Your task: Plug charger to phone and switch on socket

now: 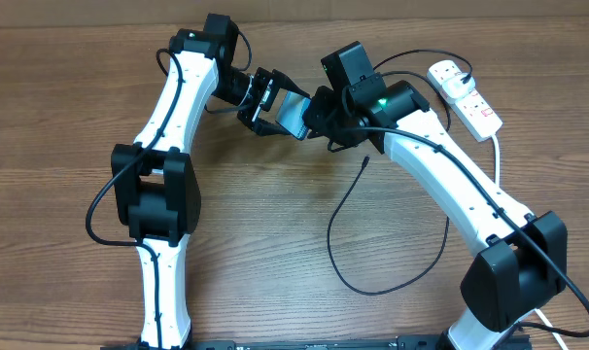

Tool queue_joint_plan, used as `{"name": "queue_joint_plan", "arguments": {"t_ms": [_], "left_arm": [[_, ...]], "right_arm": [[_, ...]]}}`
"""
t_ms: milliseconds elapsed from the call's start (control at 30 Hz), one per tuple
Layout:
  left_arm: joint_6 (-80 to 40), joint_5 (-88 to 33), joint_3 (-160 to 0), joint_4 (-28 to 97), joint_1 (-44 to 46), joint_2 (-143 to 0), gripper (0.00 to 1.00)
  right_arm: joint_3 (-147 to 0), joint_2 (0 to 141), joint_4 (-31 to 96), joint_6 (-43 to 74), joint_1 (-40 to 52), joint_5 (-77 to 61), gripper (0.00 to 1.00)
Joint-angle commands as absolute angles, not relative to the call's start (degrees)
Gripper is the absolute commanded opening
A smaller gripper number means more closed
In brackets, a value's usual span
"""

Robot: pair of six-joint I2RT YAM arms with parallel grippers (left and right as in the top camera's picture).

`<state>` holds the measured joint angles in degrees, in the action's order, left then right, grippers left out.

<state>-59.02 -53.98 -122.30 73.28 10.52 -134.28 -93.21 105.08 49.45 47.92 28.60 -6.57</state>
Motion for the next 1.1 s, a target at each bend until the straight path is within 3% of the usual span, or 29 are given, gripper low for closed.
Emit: {"name": "queue_joint_plan", "arguments": {"t_ms": [0, 467, 1067], "left_arm": [[-60.84, -55.13, -124.01, 73.25, 10.92, -134.3, 0.73], [-60.9, -55.11, -124.03, 73.28, 10.92, -134.3, 0.73], [-61.19, -55.53, -124.01, 73.3, 10.96, -134.3, 0.73]], "right_arm": [[-94.13, 104.6, 49.1, 47.42, 29.39, -5.58, 0.36], [-94.13, 104.81, 47.77, 45.95, 31.18, -2.15, 0.23], [-94.11, 104.92, 46.33, 45.78, 33.65, 4.47, 0.17]]}}
